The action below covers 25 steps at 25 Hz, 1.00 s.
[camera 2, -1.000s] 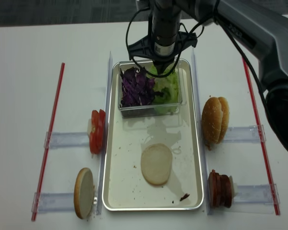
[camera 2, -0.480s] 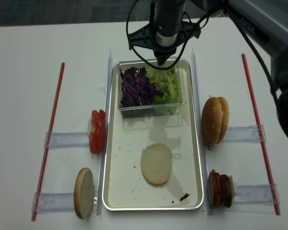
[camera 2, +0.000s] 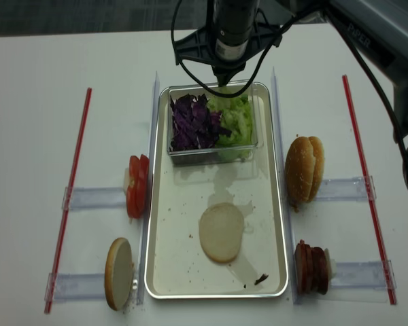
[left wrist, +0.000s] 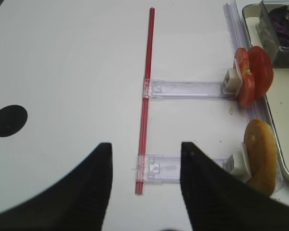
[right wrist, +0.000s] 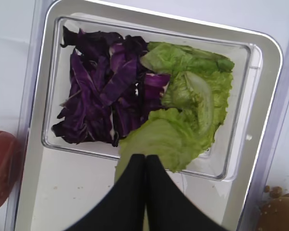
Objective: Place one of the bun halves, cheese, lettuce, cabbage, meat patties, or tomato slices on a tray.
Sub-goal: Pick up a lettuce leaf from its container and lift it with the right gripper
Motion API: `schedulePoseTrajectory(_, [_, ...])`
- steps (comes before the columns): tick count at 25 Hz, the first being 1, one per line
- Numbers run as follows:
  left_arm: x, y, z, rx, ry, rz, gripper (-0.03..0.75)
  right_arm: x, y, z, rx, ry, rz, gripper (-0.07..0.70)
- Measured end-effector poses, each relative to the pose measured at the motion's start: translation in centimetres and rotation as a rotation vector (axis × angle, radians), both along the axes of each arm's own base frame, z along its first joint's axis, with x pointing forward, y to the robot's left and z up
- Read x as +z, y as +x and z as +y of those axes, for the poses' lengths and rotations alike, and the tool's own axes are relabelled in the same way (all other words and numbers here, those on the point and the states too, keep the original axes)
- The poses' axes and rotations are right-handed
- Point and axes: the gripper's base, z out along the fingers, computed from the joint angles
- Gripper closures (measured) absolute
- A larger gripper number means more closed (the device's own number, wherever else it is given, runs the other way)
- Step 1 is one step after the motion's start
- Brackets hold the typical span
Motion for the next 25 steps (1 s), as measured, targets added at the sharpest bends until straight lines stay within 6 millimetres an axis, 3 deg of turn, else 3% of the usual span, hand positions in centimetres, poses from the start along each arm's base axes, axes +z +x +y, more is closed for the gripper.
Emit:
schedulePoseTrajectory(17, [0.0, 0.0, 0.0, 0.0, 0.0, -0.002, 0.413, 0.9, -2.9, 3.1, 0.002, 0.032, 0.002, 0.595])
schedulePoseTrajectory(25, [0.0, 0.0, 0.0, 0.0, 0.0, -0.002, 0.413, 1.6, -5.3, 1.2, -0.028, 0.001, 0.016, 0.595])
